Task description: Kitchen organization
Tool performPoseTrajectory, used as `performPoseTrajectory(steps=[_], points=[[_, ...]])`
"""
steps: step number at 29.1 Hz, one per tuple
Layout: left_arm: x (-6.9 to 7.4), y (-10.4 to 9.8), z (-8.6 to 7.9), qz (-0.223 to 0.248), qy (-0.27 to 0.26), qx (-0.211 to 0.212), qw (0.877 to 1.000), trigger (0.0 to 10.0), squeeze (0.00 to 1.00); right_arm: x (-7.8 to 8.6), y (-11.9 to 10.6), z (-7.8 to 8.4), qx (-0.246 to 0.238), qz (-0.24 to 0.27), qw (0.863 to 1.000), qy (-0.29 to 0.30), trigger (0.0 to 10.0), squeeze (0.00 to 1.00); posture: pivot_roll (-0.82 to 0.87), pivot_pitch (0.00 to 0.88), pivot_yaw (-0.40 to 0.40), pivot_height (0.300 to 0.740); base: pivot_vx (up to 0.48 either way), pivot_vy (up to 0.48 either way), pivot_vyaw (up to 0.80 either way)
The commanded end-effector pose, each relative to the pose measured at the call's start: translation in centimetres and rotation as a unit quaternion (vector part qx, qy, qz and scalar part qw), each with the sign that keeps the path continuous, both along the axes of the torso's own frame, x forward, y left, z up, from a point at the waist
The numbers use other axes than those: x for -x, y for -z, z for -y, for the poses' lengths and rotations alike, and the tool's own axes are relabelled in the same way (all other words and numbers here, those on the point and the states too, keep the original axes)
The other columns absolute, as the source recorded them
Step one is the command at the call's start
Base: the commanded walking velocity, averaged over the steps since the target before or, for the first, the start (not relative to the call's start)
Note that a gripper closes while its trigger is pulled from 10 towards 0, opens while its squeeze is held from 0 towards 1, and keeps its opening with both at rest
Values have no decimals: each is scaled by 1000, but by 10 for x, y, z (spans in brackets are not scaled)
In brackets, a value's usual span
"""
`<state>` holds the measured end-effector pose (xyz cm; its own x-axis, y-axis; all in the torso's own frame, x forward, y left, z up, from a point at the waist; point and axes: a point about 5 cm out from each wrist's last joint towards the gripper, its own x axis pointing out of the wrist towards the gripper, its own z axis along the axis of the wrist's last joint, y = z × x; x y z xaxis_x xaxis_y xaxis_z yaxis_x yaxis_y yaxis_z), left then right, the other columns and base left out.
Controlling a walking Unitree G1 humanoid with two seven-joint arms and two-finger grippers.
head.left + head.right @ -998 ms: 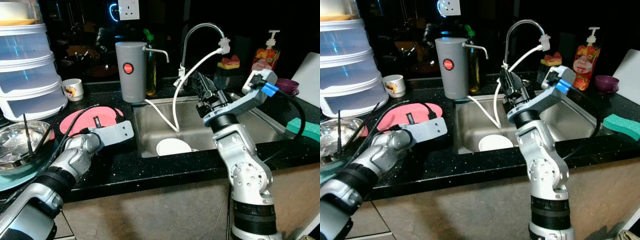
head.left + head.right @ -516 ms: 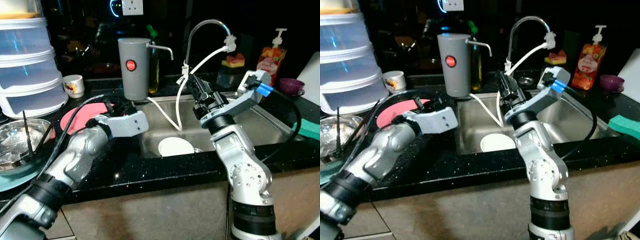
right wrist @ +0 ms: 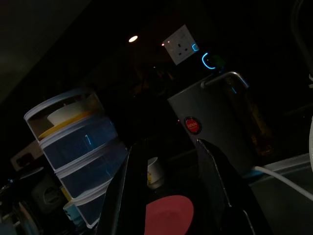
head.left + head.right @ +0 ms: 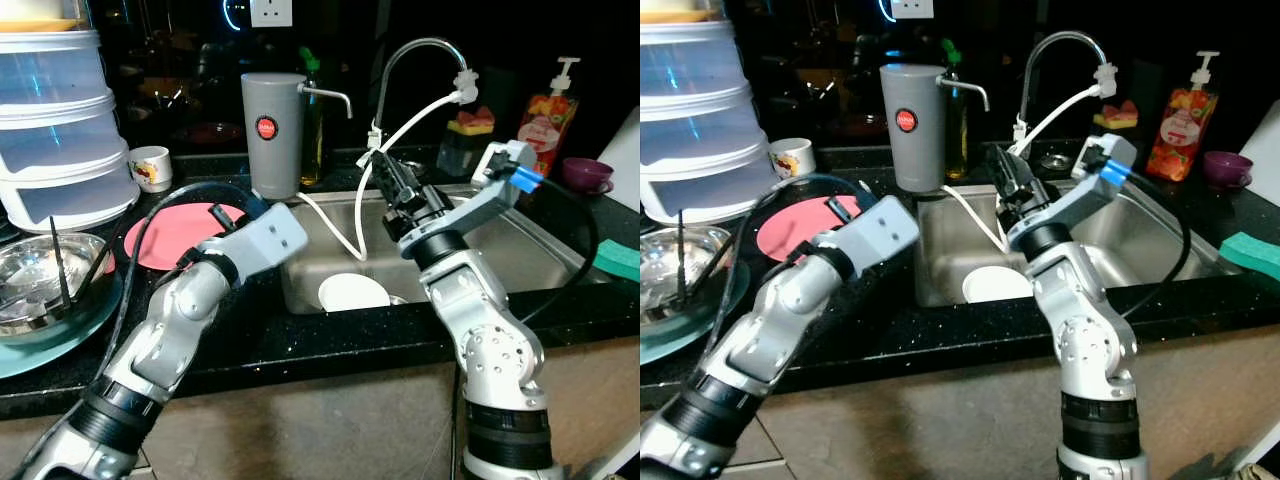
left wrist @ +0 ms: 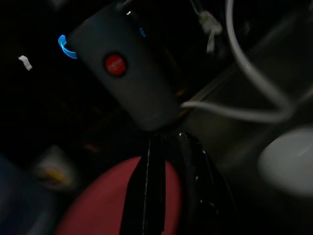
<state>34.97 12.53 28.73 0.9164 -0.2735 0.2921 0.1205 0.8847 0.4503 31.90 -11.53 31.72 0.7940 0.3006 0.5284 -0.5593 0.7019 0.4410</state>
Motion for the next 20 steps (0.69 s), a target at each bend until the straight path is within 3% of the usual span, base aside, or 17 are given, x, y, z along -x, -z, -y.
performPoseTrajectory(steps=[1, 2, 3, 4, 6, 7, 8, 9, 11, 15, 16, 17, 18, 19, 20], points=[[1, -13, -5, -27, 15, 107, 994, 10000, 0, 0, 2, 0, 0, -7, 1000, -6, 10000, 0, 142, 80, -25, 740, 0, 0, 0], [2, -16, -5, -45, 38, 189, 980, 10000, 0, 0, 3, 0, 2, -7, 1000, -5, 10000, 0, 133, 78, -20, 740, 0, 0, 0], [2, -16, -5, -45, 38, 189, 980, 10000, 0, 0, 3, 0, 2, -7, 1000, -5, 10000, 0, 133, 78, -20, 740, 0, 0, 0], [4, -16, -7, -66, 52, 262, 961, 10000, 0, 0, 3, 1, 3, -6, 1000, -5, 10000, 0, 130, 79, -19, 740, 0, 0, 0], [4, -13, -12, -94, 58, 363, 925, 10000, 0, 1, 3, 1, 5, -6, 1000, -3, 10000, 0, 128, 79, -17, 740, 0, 0, 0], [4, -13, -12, -94, 58, 363, 925, 10000, 0, 1, 3, 1, 5, -6, 1000, -3, 10000, 0, 128, 79, -17, 740, 0, 0, 0], [3, -8, -17, -105, 45, 398, 910, 10000, 0, 1, 4, 2, 6, -7, 1000, -3, 10000, 0, 129, 80, -17, 740, 0, 0, 0], [3, -8, -17, -105, 45, 398, 910, 10000, 0, 1, 4, 2, 6, -7, 1000, -3, 10000, 0, 129, 80, -17, 740, 0, 0, 0], [1, 11, -30, -143, -12, 479, 866, 10000, 0, 1, 6, 2, 8, -11, 1000, -2, 10000, 0, 126, 83, -19, 740, 0, 0, 0], [2, 27, -42, -175, -70, 532, 825, 10000, 0, 1, 8, 1, 12, -14, 1000, -4, 10000, 0, 127, 83, -26, 740, 0, 0, 0], [1, 29, -45, -186, -77, 553, 808, 10000, 224, 1, 8, 1, 12, -14, 1000, -6, 10000, 0, 129, 81, -30, 740, 0, 0, 0], [1, 29, -45, -186, -77, 553, 808, 10000, 224, 1, 8, 1, 12, -14, 1000, -6, 10000, 0, 129, 81, -30, 740, 0, 0, 0], [1, 30, -47, -193, -79, 567, 797, 10000, 224, 1, 8, 1, 13, -14, 1000, -7, 10000, 0, 129, 81, -30, 740, 0, 0, 0], [-1, 32, -47, -201, -79, 582, 784, 10000, 1000, 0, 8, 0, 13, -14, 1000, -8, 10000, 0, 129, 81, -30, 740, 0, 0, 0], [-2, 32, -47, -207, -79, 593, 774, 10000, 1000, 0, 7, -1, 14, -14, 1000, -9, 10000, 0, 129, 81, -30, 740, 0, 0, 0]])
